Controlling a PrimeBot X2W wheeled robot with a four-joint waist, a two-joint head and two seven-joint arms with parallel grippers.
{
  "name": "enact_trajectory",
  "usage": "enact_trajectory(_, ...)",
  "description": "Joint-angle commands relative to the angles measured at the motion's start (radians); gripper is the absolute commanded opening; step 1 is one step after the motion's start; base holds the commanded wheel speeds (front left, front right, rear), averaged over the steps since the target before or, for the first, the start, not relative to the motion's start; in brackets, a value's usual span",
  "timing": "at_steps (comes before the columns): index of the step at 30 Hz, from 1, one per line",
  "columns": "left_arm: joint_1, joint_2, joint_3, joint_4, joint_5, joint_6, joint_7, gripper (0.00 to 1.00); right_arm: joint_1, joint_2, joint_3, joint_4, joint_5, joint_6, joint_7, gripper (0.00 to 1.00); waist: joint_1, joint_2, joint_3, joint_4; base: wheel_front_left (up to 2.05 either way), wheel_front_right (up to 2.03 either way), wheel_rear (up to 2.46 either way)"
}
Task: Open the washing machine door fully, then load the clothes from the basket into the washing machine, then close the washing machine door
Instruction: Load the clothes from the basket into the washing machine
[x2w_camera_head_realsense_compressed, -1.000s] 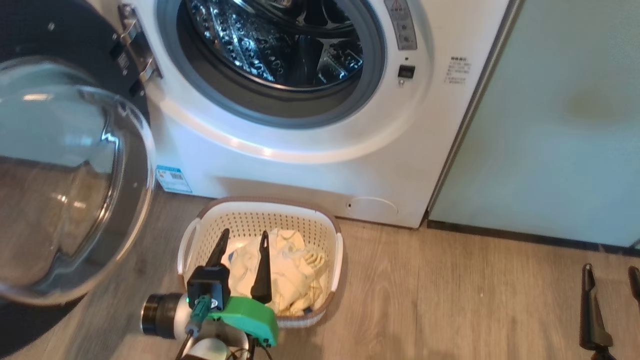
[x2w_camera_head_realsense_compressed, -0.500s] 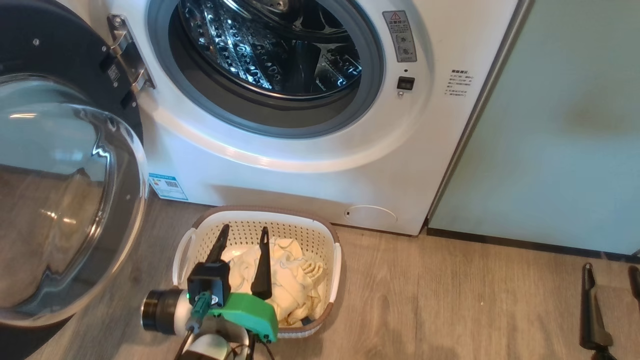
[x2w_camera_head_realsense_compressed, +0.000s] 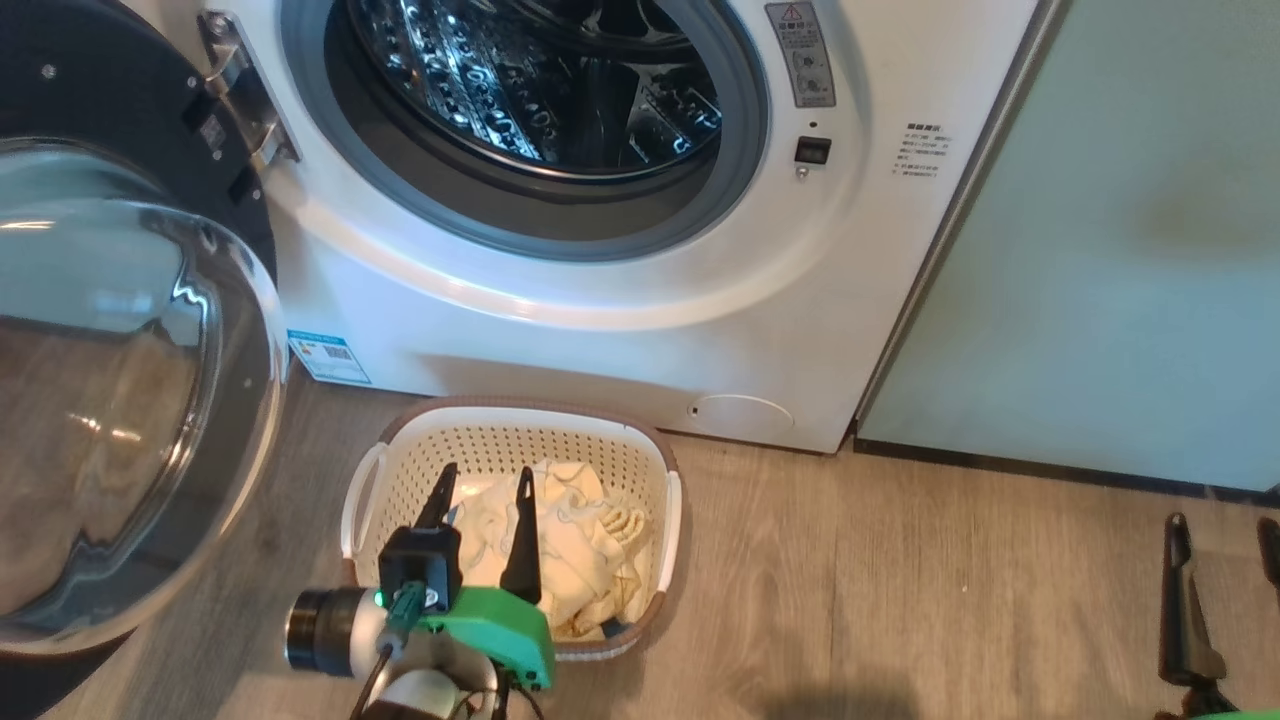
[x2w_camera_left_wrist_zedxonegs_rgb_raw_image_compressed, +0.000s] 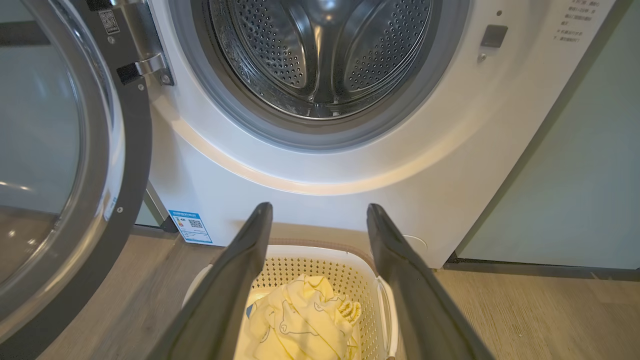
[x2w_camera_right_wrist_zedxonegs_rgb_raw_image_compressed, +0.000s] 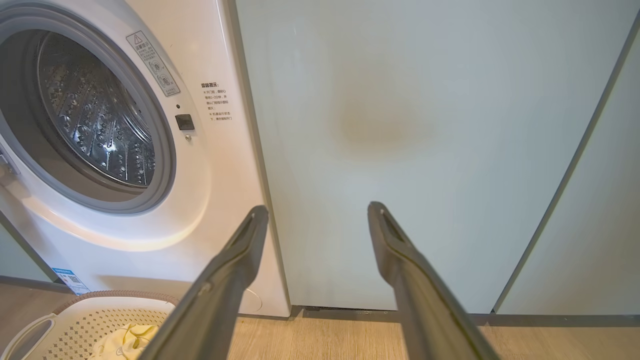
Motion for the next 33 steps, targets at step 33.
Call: enact_trajectory(33, -0.583, -0.086, -0.076, 0.773, -0.182, -0.226, 0.042, 1.0, -0.288, -0.028, 0.092, -0.067, 0.034, -0.003, -0.007, 1.0, 0.0, 0.0, 0.489, -0.116, 0.0, 0.0, 0.0)
